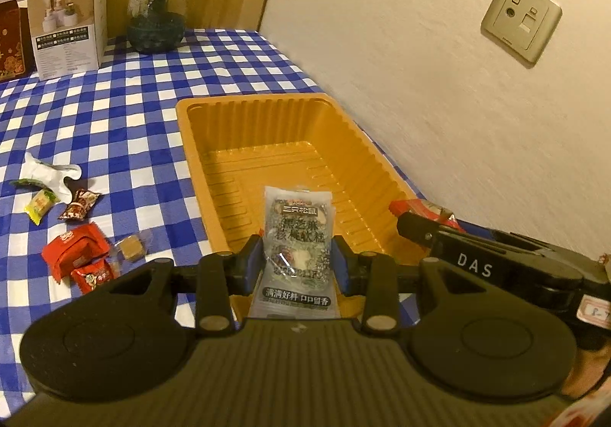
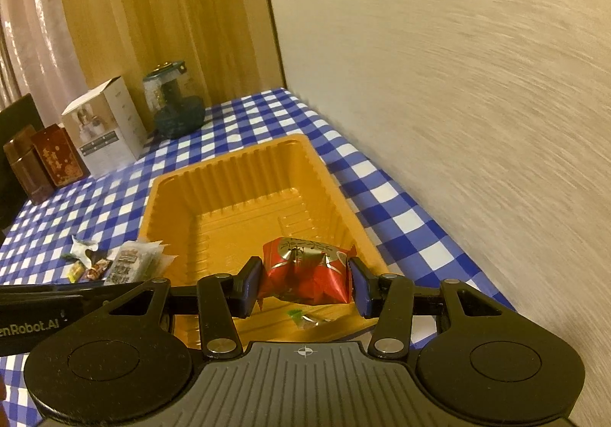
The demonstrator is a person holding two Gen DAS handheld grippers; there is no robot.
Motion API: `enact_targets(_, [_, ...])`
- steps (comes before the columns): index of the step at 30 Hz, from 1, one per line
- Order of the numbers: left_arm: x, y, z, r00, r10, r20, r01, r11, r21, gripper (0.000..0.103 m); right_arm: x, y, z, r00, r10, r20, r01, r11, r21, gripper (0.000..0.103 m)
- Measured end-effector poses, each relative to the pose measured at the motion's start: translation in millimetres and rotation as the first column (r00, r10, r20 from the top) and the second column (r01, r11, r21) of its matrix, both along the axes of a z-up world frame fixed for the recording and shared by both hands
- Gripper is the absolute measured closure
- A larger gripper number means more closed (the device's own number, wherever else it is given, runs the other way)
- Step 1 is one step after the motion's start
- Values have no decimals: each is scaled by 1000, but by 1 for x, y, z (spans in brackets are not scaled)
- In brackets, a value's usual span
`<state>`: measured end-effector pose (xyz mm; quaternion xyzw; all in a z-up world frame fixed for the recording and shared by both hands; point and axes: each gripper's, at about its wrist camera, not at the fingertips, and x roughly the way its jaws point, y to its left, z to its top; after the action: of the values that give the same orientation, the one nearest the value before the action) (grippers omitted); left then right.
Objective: Organize snacks
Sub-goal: 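Lower the clear packet into the tray and open the left gripper, then open the right gripper to drop the red snack into the tray, then withdraw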
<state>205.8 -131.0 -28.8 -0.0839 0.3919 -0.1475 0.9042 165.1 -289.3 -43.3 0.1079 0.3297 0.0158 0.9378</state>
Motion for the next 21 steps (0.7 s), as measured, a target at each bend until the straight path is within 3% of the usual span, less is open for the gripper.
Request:
enact_targets(4, [2, 0, -2, 1000, 12, 19, -12, 1000, -8, 57, 0, 0, -1, 1000, -5, -4, 5, 1000, 2, 54])
enact_targets(21, [-25, 50, -4, 992, 125, 11, -125, 992, -12, 57, 4, 11, 5, 1000, 24, 10, -24, 999, 46, 54])
